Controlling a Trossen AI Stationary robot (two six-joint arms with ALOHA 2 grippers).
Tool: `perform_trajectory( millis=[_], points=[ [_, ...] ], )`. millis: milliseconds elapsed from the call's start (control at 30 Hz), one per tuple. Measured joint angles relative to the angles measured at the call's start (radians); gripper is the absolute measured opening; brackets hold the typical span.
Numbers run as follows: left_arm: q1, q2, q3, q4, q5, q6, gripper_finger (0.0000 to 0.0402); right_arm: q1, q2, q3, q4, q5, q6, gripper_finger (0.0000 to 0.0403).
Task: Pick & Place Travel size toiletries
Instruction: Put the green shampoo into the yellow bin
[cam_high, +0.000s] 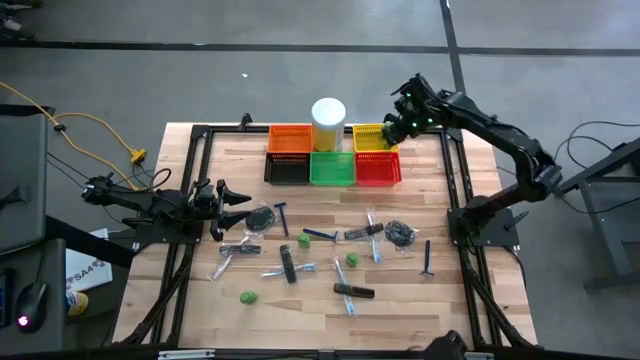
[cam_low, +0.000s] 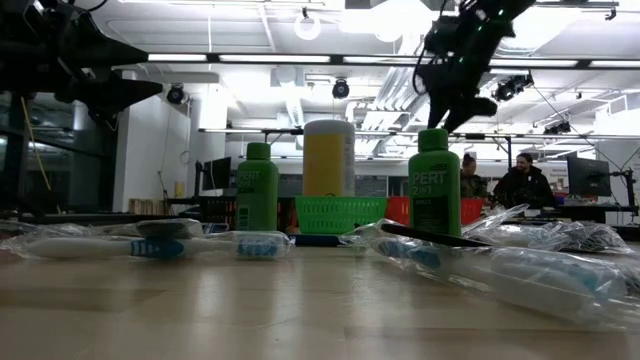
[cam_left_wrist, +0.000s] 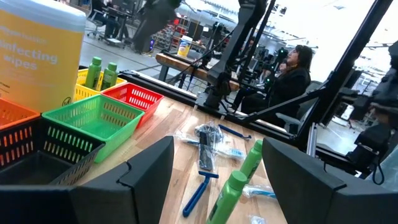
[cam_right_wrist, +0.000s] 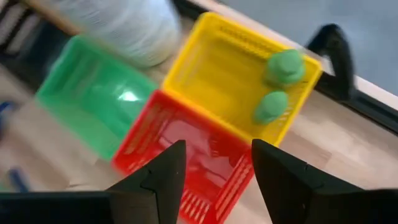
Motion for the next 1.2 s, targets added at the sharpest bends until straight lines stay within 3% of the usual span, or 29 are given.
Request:
perform_trajectory(
  millis=[300,600,800,967,1200],
  points=[
    [0.000,0.000,0.000,0.000,0.000,0.000,0.0246,0.124,-0.151,0.000,-0.021,-0.025,-0.107,0.0160],
    [0.000,0.000,0.000,0.000,-0.001,0.000,0.0246,0.364,-0.183,0.000,-0.083,-0.046,-0.188,0.0155],
    [0.000,0.000,0.000,0.000,-0.001,0.000,0.0246,0.557,-0.183,0.000,-0.178,-0.032,-0.099,0.0155],
    [0.000,0.000,0.000,0.000,-0.004,0.000,0.0246,0.739,-0.183,-0.034,-0.177,0.046,0.020,0.0155],
    [0.000,0.000,0.000,0.000,-0.004,0.000,0.0246,1.010,-0.183,-0.180,0.037,0.155,0.194,0.0155]
  ],
)
